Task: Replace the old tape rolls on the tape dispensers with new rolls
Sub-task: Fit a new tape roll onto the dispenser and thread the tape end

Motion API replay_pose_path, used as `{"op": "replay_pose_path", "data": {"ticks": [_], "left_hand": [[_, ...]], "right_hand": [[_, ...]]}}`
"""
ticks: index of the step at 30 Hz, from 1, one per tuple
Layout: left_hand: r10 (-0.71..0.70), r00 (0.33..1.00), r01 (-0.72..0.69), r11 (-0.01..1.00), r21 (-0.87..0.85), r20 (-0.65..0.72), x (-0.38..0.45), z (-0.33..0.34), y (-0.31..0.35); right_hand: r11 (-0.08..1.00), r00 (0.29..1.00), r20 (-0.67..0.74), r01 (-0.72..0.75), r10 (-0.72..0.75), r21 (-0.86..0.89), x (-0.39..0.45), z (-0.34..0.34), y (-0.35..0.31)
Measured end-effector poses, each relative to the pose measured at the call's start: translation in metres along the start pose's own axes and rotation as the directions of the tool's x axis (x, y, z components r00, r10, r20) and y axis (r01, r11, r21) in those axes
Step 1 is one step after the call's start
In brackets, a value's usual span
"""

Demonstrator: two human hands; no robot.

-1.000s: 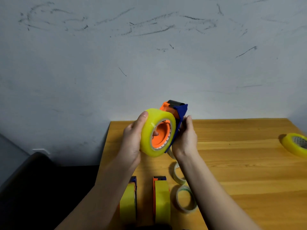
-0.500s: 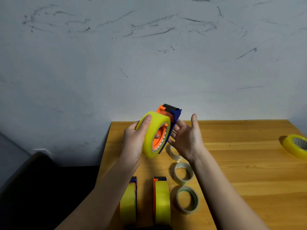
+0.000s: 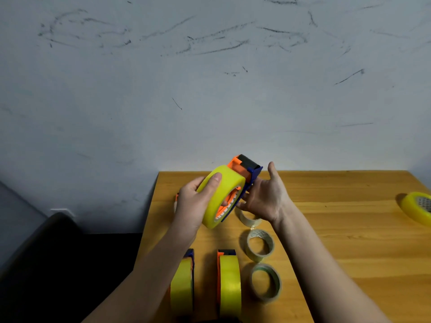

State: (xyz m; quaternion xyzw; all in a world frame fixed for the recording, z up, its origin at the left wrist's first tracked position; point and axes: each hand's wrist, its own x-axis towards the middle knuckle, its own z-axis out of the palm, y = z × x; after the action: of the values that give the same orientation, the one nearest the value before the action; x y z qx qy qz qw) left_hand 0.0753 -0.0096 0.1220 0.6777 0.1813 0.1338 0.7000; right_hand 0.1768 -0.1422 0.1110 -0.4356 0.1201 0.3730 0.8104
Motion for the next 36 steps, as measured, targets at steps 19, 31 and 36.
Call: {"op": "replay_pose_path", "data": {"ticks": [19,31,36], "left_hand": [[-0.175,0.977,0.153,0.974,-0.168,-0.125,0.019,0.007,-0.029],[-0.479,0.877,0.457,0.847,-0.273,-0.019,0.042,-0.008,-0.056],[-0.482,0.868,0.496,0.85,-0.177,0.116,0.057,-0.004,-0.065]], "right_hand": [[0.989,0.994,0.099,-0.051,0.038,0.137,0.023,-0.009,0.033],[0.91,0.971,-0.229,-0.15,0.063,-0.386,0.049,-0.049,0.07],[0.827,0.905,-0.364,-0.024,-0.22,-0.561,0.056,-0.049,0.074]]}}
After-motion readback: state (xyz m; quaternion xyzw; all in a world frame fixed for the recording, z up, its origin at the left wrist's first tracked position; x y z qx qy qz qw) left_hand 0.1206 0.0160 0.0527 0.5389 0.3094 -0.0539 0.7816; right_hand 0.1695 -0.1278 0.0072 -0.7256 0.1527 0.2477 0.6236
